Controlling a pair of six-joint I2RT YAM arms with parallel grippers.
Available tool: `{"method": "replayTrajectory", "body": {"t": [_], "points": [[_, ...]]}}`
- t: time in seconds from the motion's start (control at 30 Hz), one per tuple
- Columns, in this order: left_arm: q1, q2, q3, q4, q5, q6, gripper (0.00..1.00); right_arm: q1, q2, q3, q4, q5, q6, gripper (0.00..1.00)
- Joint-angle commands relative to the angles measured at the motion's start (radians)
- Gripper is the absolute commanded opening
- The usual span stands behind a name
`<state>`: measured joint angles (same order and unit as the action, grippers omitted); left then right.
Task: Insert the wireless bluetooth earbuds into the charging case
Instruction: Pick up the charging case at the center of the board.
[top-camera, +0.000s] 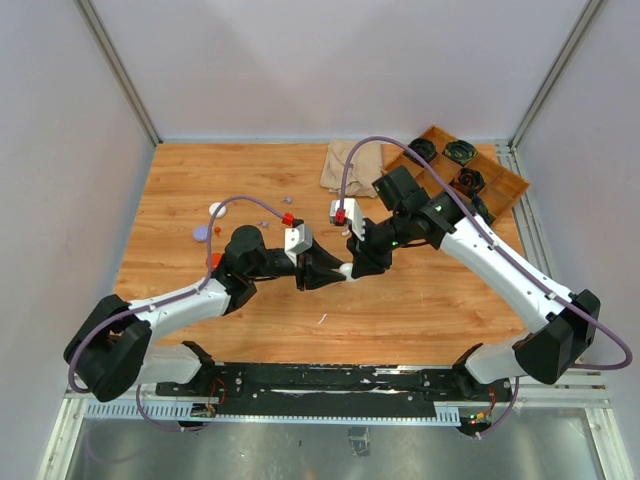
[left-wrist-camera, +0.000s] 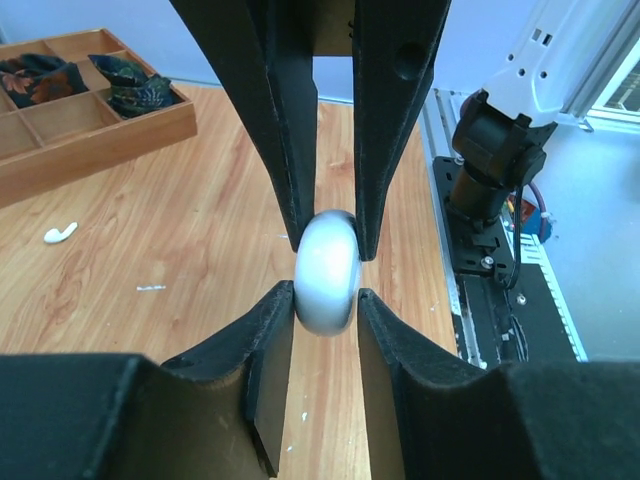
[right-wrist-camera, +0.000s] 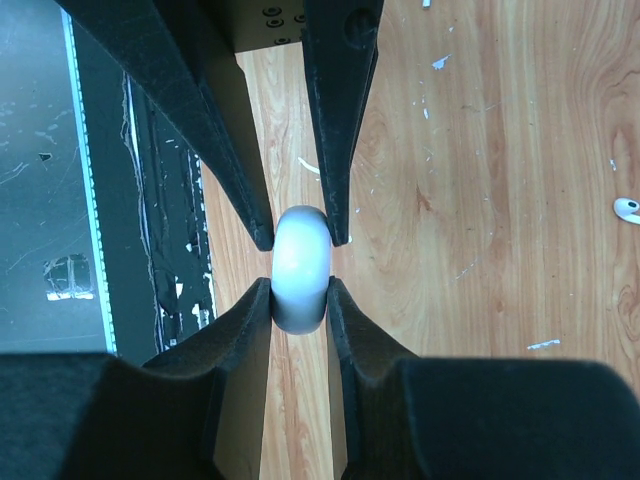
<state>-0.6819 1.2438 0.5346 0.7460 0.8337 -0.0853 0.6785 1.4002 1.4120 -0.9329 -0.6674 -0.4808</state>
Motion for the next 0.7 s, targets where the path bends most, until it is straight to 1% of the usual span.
{"method": "replayTrajectory", "body": {"t": [0.0, 0.17, 0.23, 0.3, 0.37, 0.4, 0.43, 0.5, 0.53, 0.6, 0.67], "points": [[-0.005, 0.014, 0.032, 0.03, 0.058, -0.013, 0.34, 0.021, 0.02, 0.04, 0.011, -0.025, -0.035, 0.08], [-0.005, 0.02, 0.036, 0.029, 0.08, -0.025, 0.32, 0.029, 0.026, 0.045, 0.011, -0.025, -0.043, 0.09], [-0.007, 0.023, 0.039, 0.029, 0.095, -0.03, 0.28, 0.03, 0.026, 0.048, 0.013, -0.024, -0.047, 0.09], [-0.005, 0.028, 0.043, 0.031, 0.108, -0.035, 0.21, 0.029, 0.028, 0.052, 0.018, -0.02, -0.047, 0.11], [-0.005, 0.024, 0.042, 0.03, 0.108, -0.036, 0.1, 0.03, 0.027, 0.053, 0.023, -0.013, -0.047, 0.13], [-0.005, 0.02, 0.04, 0.03, 0.104, -0.035, 0.03, 0.029, 0.025, 0.051, 0.026, -0.008, -0.047, 0.15], [-0.005, 0.014, 0.037, 0.03, 0.098, -0.034, 0.01, 0.029, 0.022, 0.048, 0.031, -0.004, -0.047, 0.18], [-0.005, -0.002, 0.026, 0.036, 0.077, -0.037, 0.0, 0.029, 0.007, 0.042, 0.039, 0.002, -0.046, 0.25], [-0.006, -0.011, 0.019, 0.045, 0.064, -0.041, 0.0, 0.028, -0.001, 0.039, 0.045, 0.004, -0.042, 0.3], [-0.005, -0.031, -0.008, 0.086, 0.024, -0.061, 0.0, 0.027, -0.022, 0.024, 0.063, 0.007, -0.037, 0.4], [-0.004, -0.053, -0.041, 0.145, -0.019, -0.084, 0.0, 0.02, -0.045, 0.005, 0.081, 0.0, -0.035, 0.48]]}}
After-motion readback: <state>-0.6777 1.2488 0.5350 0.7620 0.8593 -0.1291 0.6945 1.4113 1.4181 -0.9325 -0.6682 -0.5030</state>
